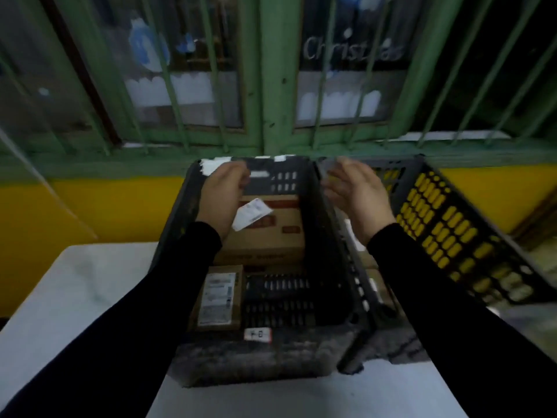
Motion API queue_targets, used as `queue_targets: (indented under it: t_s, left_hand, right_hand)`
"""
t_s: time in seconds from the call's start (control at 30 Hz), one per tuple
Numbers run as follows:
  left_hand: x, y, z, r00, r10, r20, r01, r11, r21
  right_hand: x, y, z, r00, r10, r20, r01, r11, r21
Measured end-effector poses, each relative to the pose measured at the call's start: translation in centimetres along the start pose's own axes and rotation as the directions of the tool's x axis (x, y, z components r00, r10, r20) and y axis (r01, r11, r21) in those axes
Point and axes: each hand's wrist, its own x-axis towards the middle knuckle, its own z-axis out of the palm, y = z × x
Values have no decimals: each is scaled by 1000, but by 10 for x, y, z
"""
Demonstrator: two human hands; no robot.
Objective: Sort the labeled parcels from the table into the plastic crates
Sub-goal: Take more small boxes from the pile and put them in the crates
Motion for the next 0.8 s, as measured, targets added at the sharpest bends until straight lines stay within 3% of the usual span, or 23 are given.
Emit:
queue_targets:
  t_s: [0.1,0.17,0.37,0.53,0.8]
  left_hand:
    - [-27,24,38,994,29,108,-7,980,-198]
    - [-53,38,66,966,61,252,14,958,-286]
    - [-151,60,146,798,138,586,57,951,-303]
    - [-252,72,231,620,233,749,22,949,-313]
    - [-464,91,418,414,289,863,77,934,-349]
  right_hand:
    - [-54,-33,-42,970,-176,-165,186,981,48]
    - [-96,-48,-76,925,-245,-290,259,966,10]
    - [-219,-81,-170,762,-311,-567,345,937,-51]
    - [-325,-112,-261,643,-384,-663,422,900,-111]
    - [-509,-156,-441,420,-460,-783,394,869,-299]
